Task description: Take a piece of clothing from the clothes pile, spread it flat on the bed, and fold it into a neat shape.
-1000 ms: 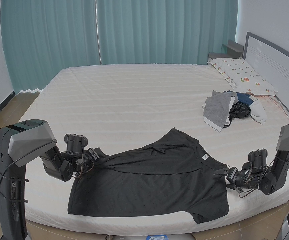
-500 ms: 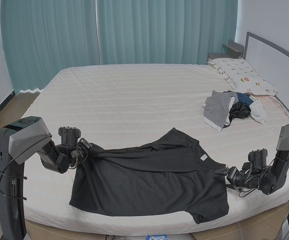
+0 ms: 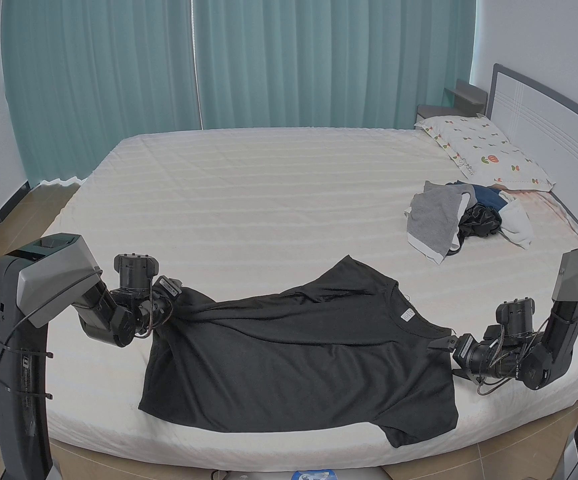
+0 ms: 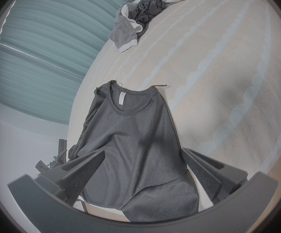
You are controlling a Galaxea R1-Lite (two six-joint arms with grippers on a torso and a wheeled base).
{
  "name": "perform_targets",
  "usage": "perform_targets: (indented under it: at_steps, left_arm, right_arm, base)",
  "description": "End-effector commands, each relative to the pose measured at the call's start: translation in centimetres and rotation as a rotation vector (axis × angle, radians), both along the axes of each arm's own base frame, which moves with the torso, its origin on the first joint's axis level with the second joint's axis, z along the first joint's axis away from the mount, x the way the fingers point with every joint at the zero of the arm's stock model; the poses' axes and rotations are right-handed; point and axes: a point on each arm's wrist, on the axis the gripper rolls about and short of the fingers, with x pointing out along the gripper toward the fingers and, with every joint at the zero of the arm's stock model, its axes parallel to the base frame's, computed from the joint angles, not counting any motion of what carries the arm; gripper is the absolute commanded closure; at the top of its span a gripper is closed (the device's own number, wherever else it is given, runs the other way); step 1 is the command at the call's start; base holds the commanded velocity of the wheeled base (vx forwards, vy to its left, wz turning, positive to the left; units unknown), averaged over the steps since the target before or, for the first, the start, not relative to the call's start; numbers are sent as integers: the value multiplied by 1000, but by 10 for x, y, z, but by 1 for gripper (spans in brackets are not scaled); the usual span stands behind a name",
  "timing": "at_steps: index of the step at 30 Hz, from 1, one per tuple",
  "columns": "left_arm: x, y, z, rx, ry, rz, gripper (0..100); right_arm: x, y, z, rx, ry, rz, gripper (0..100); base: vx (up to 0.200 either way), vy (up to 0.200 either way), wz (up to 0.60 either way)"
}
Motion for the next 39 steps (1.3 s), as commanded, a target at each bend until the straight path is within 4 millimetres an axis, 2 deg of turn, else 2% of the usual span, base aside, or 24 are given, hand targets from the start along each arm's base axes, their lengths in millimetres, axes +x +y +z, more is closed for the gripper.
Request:
perform_targets:
  at_steps: [1, 8, 17, 25, 26, 32, 39]
  left_arm:
    - [-1, 9, 6, -3, -9, 20, 0]
    - [-8, 34, 20, -59, -27, -11, 0]
    - [3, 41, 3, -32, -12, -28, 0]
    - [13, 40, -13, 2, -4, -40, 0]
    - [16, 40, -16, 12, -7, -42, 100]
    - [22, 41, -6, 13, -48, 20, 100]
    - [35, 44, 16, 6, -174, 106, 100]
  right_arm:
    - [0, 0, -2, -1, 6, 1, 0]
    - [0, 0, -2, -2, 6, 0, 0]
    - [0, 0, -2, -2, 6, 0, 0]
    - [0, 0, -2, -2, 5, 0, 0]
    - [0, 0, -2, -2, 5, 0, 0]
    - [0, 0, -2, 0, 7, -2, 0]
    - [0, 0, -2, 0, 7, -2, 0]
  base:
    - [0, 0, 0]
    - [0, 0, 0]
    - [0, 0, 0]
    - [0, 0, 0]
    - [0, 0, 0]
    - [0, 0, 0]
    - [0, 0, 0]
